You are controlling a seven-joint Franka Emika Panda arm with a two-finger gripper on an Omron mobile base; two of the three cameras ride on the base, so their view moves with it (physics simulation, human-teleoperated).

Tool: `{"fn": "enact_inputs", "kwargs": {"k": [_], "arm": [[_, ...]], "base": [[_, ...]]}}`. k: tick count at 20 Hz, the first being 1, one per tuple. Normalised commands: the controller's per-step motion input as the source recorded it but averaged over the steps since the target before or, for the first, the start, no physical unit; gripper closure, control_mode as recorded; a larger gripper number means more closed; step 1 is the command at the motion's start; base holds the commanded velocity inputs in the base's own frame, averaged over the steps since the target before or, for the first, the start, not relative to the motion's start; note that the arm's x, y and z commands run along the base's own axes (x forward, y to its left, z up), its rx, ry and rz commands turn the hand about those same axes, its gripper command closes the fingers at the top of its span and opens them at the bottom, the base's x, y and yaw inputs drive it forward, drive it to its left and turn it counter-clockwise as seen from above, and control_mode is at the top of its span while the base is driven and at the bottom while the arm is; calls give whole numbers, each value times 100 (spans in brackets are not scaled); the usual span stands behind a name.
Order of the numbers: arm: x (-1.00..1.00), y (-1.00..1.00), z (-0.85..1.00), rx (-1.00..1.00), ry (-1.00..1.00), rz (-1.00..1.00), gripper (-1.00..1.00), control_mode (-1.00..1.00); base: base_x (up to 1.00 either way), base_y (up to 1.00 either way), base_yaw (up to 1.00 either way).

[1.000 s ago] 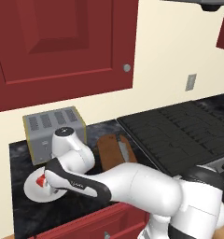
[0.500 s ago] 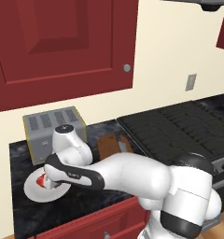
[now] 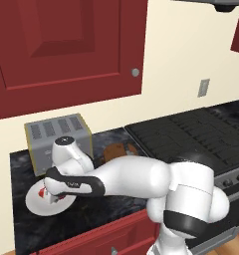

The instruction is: Pick up the knife from the drawer and place it on the cutting board. Then place the meat from the plate to the cutting board.

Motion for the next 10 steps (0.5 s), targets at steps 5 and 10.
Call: {"fn": "enact_inputs", "kwargs": {"k": [5,10], "arm": [[2,0,-10,0,0,8,-100,-100],[7,0,-14,0,0,9,-100,-100]], "base": [[0,0,0],[0,0,0]]}}
